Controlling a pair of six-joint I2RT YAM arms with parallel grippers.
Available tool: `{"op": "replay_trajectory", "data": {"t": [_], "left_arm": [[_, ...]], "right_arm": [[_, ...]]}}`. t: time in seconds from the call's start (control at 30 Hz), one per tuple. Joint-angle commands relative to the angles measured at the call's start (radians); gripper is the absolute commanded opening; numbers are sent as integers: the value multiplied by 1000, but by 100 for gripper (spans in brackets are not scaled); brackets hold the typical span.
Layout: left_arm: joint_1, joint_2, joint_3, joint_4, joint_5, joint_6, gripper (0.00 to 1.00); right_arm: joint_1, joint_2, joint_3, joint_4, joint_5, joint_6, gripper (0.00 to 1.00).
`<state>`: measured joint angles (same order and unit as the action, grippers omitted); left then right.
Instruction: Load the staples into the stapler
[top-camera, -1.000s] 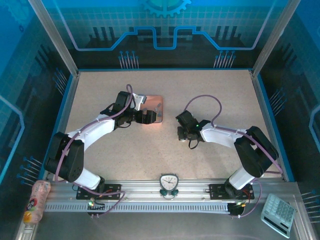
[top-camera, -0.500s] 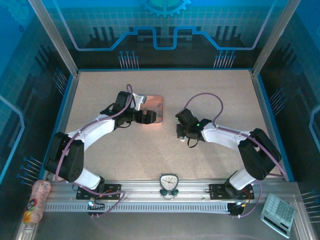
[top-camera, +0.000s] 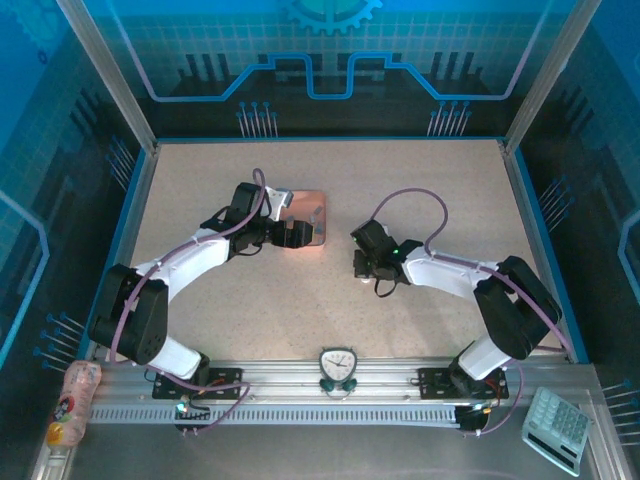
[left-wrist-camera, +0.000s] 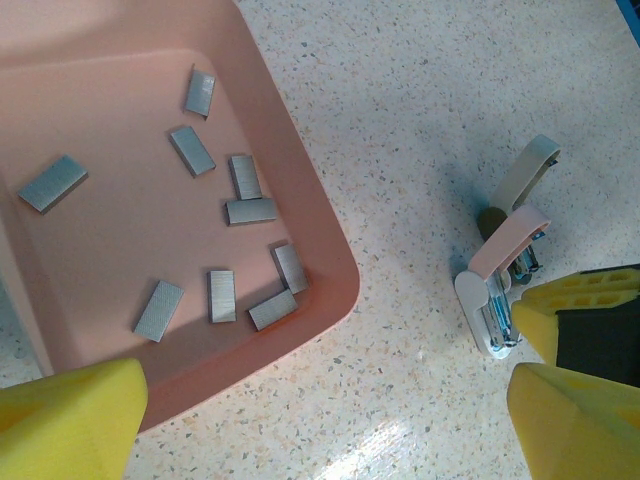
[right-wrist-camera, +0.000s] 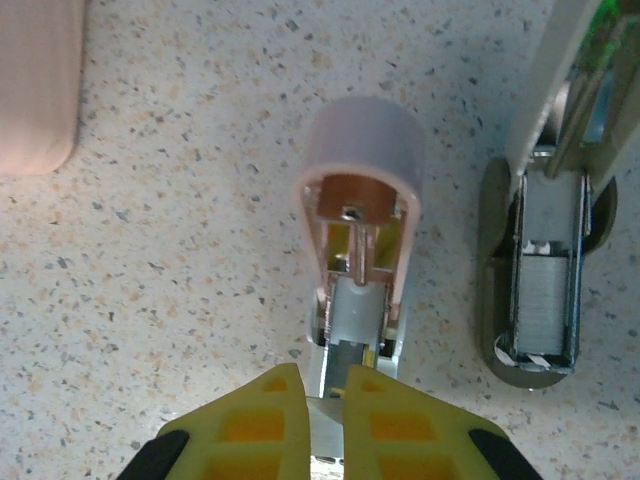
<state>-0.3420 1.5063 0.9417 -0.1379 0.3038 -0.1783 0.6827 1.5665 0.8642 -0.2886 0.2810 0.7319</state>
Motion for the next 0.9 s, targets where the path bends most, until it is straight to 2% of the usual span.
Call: {"op": "replay_trajectory", "data": {"t": [0.0,0.87], "left_arm": [[11,-17,28,-25,21,10,94],[11,-18,28,-27,18,12,94]], "right_arm": [[19,19,-17,3,17,36,11],[20,39,-41,6,30,48,12]]}}
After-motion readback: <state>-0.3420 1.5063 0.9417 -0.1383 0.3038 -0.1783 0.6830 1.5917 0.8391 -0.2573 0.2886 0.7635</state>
